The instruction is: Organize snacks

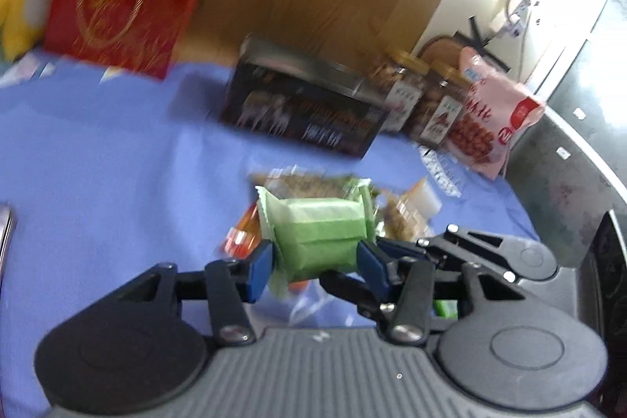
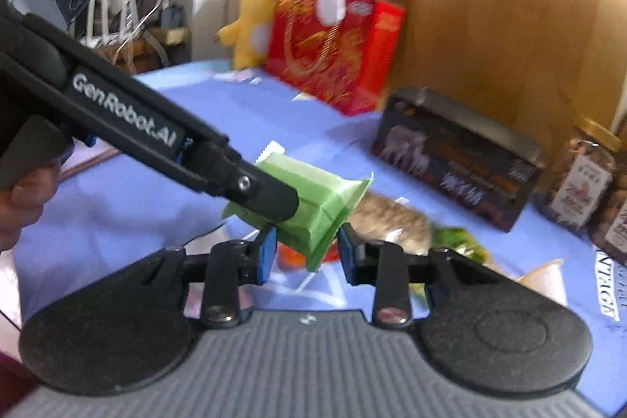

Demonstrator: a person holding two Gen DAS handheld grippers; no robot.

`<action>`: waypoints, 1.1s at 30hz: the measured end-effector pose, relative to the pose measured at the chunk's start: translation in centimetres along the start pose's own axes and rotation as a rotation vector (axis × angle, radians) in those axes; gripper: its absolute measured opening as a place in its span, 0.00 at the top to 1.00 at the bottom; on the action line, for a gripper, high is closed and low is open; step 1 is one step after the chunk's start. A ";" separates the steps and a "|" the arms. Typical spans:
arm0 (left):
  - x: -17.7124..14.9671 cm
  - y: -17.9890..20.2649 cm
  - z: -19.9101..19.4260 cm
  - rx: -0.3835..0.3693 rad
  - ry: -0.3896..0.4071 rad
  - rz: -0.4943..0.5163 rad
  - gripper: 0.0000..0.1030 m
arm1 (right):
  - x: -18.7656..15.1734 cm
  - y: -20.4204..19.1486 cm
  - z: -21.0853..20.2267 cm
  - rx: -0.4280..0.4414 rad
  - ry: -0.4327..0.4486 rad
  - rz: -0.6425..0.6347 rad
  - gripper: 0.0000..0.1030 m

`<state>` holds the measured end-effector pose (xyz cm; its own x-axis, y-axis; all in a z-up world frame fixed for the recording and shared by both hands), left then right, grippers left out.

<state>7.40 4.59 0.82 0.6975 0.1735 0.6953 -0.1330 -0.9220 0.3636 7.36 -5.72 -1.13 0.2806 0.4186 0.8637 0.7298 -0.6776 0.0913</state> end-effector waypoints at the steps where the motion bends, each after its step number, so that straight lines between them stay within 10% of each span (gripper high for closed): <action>1: 0.9 0.4 0.2 -0.007 0.008 0.009 0.55 | 0.4 0.7 0.0 -0.012 0.011 0.011 0.65; 17: 16.5 6.1 13.0 -0.095 0.082 0.093 0.55 | 6.3 17.7 4.8 -0.215 0.091 0.198 0.64; 23: 16.5 5.2 17.6 -0.076 0.010 0.047 0.55 | 5.6 21.3 5.2 -0.272 0.100 0.263 0.63; 33: 11.2 5.9 11.4 -0.174 -0.004 0.051 0.52 | -1.0 21.9 -2.6 -0.254 0.112 0.460 0.63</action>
<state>22.44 -2.89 3.67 0.6897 0.1266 0.7130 -0.2877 -0.8556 0.4303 21.45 -22.57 1.32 0.4578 -0.0136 0.8889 0.3692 -0.9067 -0.2041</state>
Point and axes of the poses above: each gripper's, at about its wrist camera, not at the fingertips, and z roughly the way its jaws point, y to its right, x to its top, the point moved 7 cm from there along z, roughly the way its jaws point, and after that the axes turned 5 degrees about x, right-handed, at the moved point
